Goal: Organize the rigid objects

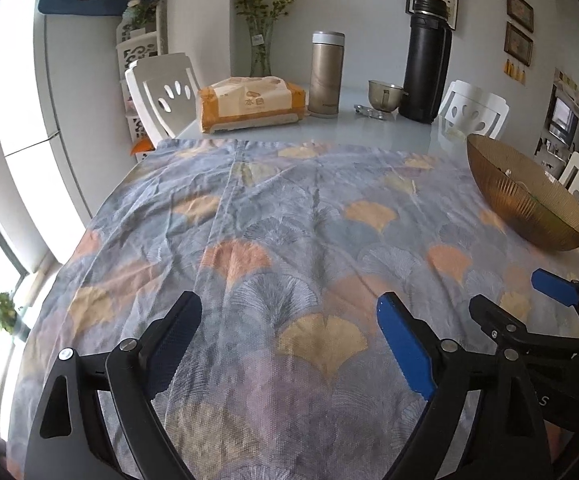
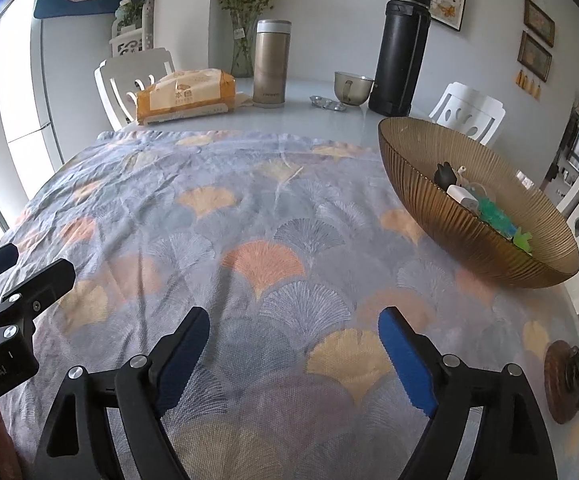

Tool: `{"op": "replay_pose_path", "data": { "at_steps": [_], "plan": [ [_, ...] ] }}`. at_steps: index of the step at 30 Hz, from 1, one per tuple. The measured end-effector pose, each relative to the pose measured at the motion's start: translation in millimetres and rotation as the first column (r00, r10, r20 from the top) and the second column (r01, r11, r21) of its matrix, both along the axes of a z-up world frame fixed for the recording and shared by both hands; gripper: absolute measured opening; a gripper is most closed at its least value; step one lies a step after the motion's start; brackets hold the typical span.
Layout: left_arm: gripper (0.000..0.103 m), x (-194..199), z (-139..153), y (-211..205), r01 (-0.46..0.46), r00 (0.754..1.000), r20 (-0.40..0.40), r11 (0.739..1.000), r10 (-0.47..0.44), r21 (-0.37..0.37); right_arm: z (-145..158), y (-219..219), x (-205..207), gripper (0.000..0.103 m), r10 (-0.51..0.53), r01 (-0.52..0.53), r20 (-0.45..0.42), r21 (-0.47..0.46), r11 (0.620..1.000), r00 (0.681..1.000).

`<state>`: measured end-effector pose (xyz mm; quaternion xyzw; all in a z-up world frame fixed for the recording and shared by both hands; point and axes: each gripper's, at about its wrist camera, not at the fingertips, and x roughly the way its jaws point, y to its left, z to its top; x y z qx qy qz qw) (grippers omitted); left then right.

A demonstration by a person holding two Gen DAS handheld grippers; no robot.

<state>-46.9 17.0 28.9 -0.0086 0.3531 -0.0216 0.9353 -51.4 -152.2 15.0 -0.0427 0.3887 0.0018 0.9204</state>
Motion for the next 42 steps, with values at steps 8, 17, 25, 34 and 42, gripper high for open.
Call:
{"op": "replay_pose_path", "data": {
  "at_steps": [8,17,25,34,42],
  "plan": [
    [0.089,-1.5,1.0,1.3,-0.007,1.000,0.003,1.000,0.007,-0.005,-1.4,-4.4,0.8,0.090,-0.028,0.028,-0.010,0.020,0.999,1.000],
    [0.090,-0.1,0.3,0.3,-0.017,1.000,-0.006,1.000,0.017,0.008,-1.6,-2.2,0.5,0.091,-0.036,0.036,-0.007,-0.003,0.999,0.999],
    [0.090,-0.2,0.0,-3.7,-0.009,1.000,-0.008,1.000,0.010,0.023,-2.5,-3.9,2.4,0.093,-0.028,0.028,-0.020,0.014,1.000,0.999],
    [0.090,1.1,-1.1,-2.0,-0.021,1.000,-0.002,1.000,0.021,0.013,0.1,-0.2,-0.4,0.093,-0.002,0.002,0.004,0.009,1.000,1.000],
    [0.090,1.2,-2.9,-4.3,-0.029,0.999,-0.019,0.999,0.030,0.038,-1.0,-7.0,0.5,0.093,-0.023,0.024,-0.012,0.045,0.999,1.000]
  ]
}}
